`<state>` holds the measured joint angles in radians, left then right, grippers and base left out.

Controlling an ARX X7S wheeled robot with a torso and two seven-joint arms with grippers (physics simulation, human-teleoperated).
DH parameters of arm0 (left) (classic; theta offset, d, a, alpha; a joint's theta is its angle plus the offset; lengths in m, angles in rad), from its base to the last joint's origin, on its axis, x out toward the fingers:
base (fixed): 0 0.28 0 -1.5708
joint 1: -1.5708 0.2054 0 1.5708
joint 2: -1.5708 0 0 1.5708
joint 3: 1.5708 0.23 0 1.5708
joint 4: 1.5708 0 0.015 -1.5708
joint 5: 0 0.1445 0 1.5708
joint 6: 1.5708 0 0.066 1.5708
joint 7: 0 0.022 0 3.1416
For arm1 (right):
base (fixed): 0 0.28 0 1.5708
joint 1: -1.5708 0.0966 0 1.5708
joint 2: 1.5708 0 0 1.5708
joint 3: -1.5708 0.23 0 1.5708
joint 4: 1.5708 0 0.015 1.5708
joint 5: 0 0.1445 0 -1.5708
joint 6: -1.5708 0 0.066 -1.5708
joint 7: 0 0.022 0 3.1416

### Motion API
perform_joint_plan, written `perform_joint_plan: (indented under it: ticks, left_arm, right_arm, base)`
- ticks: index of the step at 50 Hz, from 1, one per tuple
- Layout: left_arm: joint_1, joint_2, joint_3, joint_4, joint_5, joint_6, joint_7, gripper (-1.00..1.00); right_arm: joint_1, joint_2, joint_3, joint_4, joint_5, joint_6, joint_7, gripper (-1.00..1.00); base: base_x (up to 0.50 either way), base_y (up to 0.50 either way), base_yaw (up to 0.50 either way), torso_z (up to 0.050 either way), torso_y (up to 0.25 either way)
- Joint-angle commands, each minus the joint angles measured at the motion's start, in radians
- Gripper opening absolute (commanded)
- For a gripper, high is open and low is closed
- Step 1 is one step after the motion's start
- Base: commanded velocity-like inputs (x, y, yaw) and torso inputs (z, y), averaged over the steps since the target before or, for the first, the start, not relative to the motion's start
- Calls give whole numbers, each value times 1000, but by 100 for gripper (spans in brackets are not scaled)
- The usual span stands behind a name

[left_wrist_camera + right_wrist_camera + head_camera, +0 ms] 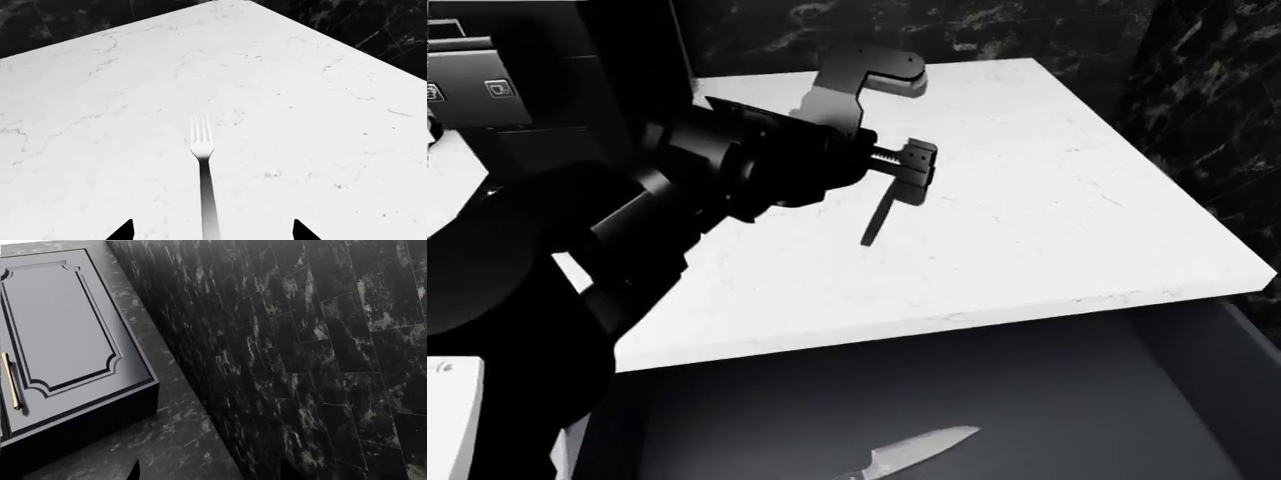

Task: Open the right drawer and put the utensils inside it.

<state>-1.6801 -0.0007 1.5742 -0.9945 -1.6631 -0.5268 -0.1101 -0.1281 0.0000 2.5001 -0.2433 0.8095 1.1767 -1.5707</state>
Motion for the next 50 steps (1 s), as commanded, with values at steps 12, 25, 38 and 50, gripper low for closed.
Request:
perform_joint_plan:
  ticks: [12,25,38,50]
  left_arm:
    - [-102,1,1,51,14,74,-71,100]
    - [-108,1,1,57,69,62,-91,100]
    - [-109,1,-3,53,45,43,-63,100]
    - [-116,1,2,62,17,-24,-99,100]
  right_arm:
    - [-1,0,-6,8,-3,-7,0,100]
    - [-3,0,-6,12,-1,-8,0,100]
    - [-1,0,-19,15,-8,-20,0,100]
    - [0,0,-25,14,-12,-22,0,100]
  base:
    - [0,0,0,0,-8]
    - [0,0,0,0,-103]
    - [0,0,0,0,-201]
    - [0,0,0,0,0]
